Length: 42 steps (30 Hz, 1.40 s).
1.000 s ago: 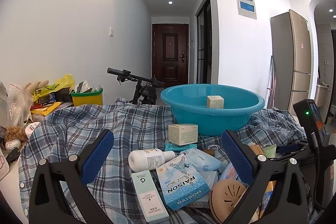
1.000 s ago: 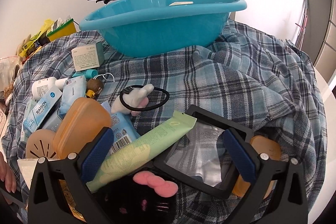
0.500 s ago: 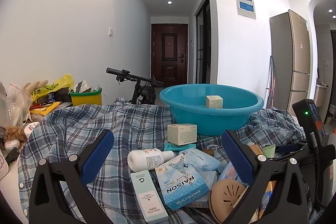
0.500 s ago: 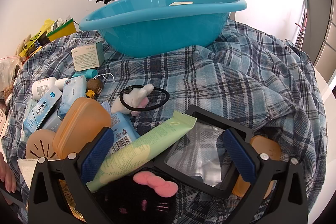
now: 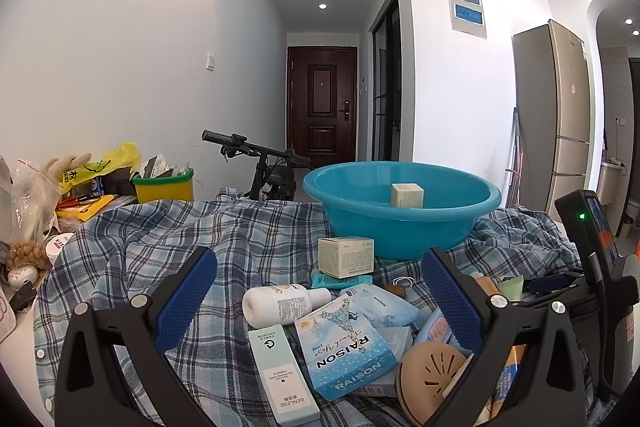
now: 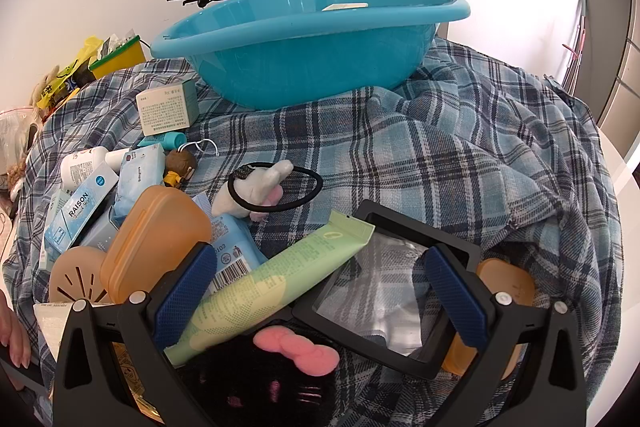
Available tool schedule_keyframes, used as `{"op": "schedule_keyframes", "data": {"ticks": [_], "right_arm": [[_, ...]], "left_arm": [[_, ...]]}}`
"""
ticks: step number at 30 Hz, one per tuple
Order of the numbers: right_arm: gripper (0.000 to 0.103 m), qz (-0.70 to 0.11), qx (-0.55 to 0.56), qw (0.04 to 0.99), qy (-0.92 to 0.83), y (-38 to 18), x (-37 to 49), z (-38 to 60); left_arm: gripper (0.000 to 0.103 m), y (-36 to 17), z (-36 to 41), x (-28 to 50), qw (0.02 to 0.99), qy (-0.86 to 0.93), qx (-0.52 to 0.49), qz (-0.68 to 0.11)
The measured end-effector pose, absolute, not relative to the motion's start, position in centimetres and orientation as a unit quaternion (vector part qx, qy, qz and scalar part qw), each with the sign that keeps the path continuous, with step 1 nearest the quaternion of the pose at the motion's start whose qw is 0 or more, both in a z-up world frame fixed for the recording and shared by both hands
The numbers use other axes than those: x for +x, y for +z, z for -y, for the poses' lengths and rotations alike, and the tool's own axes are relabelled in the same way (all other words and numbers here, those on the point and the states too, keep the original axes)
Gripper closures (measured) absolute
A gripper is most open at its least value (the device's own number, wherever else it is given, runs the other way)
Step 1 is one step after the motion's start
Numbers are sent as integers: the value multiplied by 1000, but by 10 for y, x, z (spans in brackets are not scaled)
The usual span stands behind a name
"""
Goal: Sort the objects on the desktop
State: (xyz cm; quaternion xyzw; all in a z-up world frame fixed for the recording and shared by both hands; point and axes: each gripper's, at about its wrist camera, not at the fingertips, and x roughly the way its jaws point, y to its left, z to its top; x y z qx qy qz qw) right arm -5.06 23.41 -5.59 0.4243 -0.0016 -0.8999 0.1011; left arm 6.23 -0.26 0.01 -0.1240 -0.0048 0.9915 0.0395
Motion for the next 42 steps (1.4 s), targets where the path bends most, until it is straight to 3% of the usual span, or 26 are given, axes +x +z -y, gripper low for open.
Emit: {"op": "schedule_keyframes", "data": {"ticks": [35,42], "right_arm": [[0,1,425,96,-900,-55,-53,-231],[0,-19,342,50,-938,-31,-17,-229]], "left_arm": [[0,-1,2,63,41,992,-122,4],[0,-1,2,62,41,991,-124,3]]}}
